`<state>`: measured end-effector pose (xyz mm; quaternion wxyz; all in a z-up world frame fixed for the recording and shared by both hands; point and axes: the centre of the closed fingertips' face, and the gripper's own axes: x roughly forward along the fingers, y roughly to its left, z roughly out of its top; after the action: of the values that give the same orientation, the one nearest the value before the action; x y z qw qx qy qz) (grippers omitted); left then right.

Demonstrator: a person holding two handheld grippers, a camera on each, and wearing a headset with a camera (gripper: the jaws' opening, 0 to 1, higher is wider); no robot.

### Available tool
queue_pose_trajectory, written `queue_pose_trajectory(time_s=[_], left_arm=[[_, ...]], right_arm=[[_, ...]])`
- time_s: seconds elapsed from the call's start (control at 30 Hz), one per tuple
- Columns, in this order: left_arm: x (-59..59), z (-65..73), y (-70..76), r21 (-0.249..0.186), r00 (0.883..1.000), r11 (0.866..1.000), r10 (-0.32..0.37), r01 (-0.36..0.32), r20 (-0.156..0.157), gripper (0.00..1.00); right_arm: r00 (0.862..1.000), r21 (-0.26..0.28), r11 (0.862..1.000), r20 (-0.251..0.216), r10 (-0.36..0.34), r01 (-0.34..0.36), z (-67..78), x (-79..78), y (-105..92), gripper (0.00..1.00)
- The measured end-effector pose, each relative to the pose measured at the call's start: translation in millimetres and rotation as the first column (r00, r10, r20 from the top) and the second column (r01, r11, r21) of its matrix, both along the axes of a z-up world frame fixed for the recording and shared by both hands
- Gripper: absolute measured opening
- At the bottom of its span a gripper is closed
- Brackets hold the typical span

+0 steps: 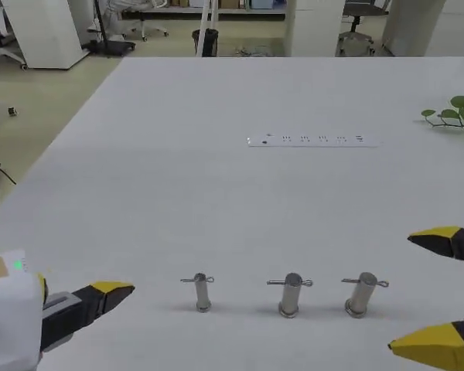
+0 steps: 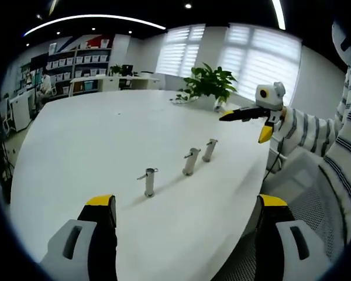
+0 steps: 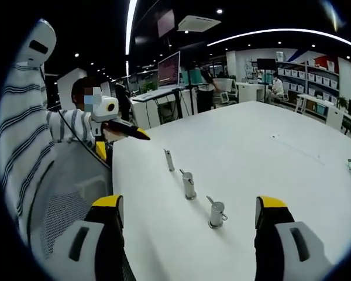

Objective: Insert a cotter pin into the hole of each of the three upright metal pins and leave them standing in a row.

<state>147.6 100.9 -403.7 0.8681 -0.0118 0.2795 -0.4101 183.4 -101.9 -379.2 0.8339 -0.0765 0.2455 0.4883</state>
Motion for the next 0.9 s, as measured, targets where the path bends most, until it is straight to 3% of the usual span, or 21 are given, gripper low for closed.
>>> queue_pose_trajectory(time_s=[0.13,0.27,0.43,0.47,0.67,0.9], left_arm=[[2.3,3.2,3.7,-0.024,0.999,0.999,0.044,-0.044,-0.004,0.99],[0.6,2.0,4.3,-0.018,0.999,0.999,0.048,-0.048,-0.002,0.99],[-7.1,-3.3,3.3,-0.041,0.997,0.997,0.071,-0.072,-0.039,0.99],[-8.2,-4.9,3.4,-0.039,0.996,0.996,0.072,-0.074,-0.044,0.99],[-13.5,-11.3,7.4,-0.024,0.994,0.996,0.084,-0.086,-0.074,0.99],[-14.0,-14.8,11.9,-0.015,0.99,0.993,0.114,-0.116,-0.082,0.99]], right_arm=[[0.998,0.02,0.998,-0.036,-0.053,0.054,-3.6,-4.9,-3.5,0.94],[0.993,0.032,0.994,-0.059,-0.1,0.102,-9.9,-11.4,-6.9,0.95],[0.983,0.013,0.987,-0.096,-0.157,0.159,-26.1,-20.7,-10.5,0.94],[0.976,-0.008,0.981,-0.098,-0.195,0.195,-32.2,-19.6,-15.6,0.93],[0.952,-0.027,0.966,-0.167,-0.256,0.256,-50.6,-32.0,-25.1,0.95],[0.931,-0.015,0.95,-0.193,-0.309,0.312,-49.8,-36.8,-31.9,0.97]])
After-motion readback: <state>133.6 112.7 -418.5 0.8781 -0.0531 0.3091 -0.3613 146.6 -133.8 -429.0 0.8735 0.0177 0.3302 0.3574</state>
